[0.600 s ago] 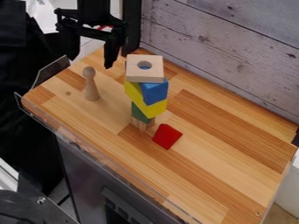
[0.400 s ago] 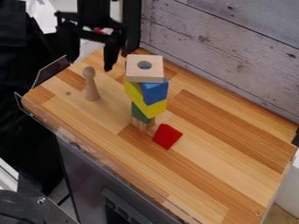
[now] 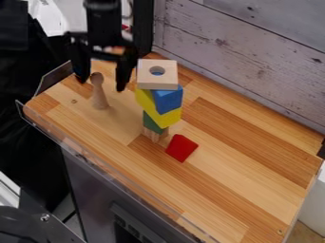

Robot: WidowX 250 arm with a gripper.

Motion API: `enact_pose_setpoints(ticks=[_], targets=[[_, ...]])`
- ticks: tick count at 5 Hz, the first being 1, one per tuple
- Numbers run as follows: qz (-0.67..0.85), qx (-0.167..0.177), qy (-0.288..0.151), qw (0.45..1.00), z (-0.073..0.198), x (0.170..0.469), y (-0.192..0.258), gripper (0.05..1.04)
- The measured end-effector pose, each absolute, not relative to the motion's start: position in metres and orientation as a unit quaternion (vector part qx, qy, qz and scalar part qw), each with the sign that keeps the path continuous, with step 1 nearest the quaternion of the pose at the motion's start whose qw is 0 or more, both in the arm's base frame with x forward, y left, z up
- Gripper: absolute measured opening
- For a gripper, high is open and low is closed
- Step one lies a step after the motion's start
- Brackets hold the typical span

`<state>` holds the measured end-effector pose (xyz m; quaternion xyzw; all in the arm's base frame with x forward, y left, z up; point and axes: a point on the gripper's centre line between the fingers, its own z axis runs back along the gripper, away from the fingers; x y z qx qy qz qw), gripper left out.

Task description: Put the chess piece on top of the blocks

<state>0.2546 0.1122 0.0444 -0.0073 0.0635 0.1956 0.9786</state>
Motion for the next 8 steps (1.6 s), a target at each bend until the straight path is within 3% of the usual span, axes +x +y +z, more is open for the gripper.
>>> enact_pose_setpoints(ticks=[2, 4, 5, 6, 7, 8], targets=[[0.212, -0.02, 0.092, 0.973, 0.026, 0.251, 0.119, 0.948], [0.221, -0.02, 0.085, 0.971, 0.028, 0.253, 0.122, 0.386], [0.219, -0.009, 0.062, 0.974, 0.045, 0.256, 0.124, 0.351], [0.2, -0.007, 0.052, 0.978, 0.077, 0.256, 0.121, 0.351], [0.151, 0.003, 0.009, 0.988, 0.133, 0.264, 0.102, 0.351], [0.123, -0.013, -0.026, 0.992, 0.186, 0.262, 0.078, 0.351]])
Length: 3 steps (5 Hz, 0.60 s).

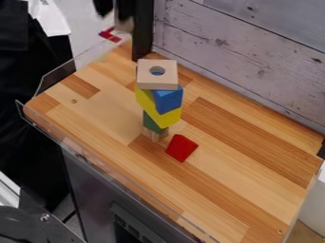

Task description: Put the chess piece on top of the blocks

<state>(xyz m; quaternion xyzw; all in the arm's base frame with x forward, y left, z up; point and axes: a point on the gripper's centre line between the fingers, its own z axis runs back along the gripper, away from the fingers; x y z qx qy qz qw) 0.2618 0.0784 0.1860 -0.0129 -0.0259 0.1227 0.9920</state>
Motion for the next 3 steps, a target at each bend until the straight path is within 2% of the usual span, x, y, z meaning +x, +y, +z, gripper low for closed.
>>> enact_pose_setpoints(ticks=[1, 2, 3], targets=[[0.091, -0.034, -0.028, 0.995, 0.237, 0.254, 0.061, 0.351], [0.064, -0.032, -0.009, 0.997, 0.272, 0.244, 0.049, 0.351], [0.052, -0.027, 0.014, 0.998, 0.269, 0.239, 0.044, 0.351]])
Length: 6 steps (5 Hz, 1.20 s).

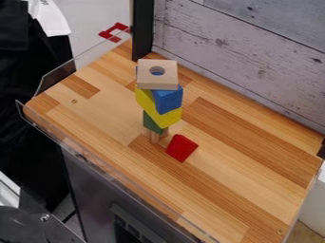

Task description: Put the chess piece on top of the blocks

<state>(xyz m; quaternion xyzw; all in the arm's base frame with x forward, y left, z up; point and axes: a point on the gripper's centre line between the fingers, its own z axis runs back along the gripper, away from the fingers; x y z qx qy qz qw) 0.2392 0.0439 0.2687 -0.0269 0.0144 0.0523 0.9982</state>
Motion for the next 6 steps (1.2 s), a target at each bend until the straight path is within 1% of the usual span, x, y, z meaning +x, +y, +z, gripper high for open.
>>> enact_pose_setpoints(ticks=[2, 3, 4, 5, 6], targets=[[0.047, -0.011, 0.107, 0.993, 0.214, 0.232, 0.042, 0.351], [0.03, -0.019, 0.131, 0.991, 0.191, 0.227, 0.034, 0.351], [0.008, -0.03, 0.151, 0.988, 0.177, 0.219, 0.02, 0.351], [-0.006, -0.025, 0.149, 0.988, 0.177, 0.212, 0.01, 0.351], [-0.01, -0.021, 0.143, 0.989, 0.174, 0.212, 0.007, 0.351]])
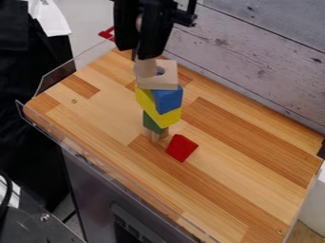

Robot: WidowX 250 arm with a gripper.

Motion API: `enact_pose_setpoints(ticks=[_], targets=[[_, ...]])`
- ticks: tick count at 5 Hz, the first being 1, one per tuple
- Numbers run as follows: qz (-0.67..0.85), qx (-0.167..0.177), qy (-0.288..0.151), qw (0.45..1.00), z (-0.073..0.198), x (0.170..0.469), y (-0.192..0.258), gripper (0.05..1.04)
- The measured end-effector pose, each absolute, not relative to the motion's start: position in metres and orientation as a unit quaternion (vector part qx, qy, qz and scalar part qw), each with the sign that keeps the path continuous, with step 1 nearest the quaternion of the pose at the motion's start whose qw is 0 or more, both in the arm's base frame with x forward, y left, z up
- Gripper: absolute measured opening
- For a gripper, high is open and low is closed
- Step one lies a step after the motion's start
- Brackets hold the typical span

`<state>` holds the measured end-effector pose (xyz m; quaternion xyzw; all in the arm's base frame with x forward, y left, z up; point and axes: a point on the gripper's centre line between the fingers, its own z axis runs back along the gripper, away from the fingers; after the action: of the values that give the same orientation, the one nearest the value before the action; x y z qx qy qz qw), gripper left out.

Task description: Put the chess piece on top of the blocks

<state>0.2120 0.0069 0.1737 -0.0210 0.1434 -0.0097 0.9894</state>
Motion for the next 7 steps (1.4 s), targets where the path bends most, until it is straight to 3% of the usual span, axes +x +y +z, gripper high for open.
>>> enact_pose_setpoints(ticks=[2, 3, 4, 5, 7], targets=[[-0.003, -0.019, 0.119, 0.993, 0.173, 0.225, 0.012, 0.351], [0.006, -0.019, 0.091, 0.996, 0.174, 0.236, 0.019, 0.351], [0.023, -0.017, 0.033, 0.999, 0.169, 0.253, 0.023, 0.351], [0.028, -0.024, 0.043, 0.998, 0.156, 0.261, 0.025, 0.351], [0.024, -0.013, 0.074, 0.997, 0.159, 0.255, 0.024, 0.351]])
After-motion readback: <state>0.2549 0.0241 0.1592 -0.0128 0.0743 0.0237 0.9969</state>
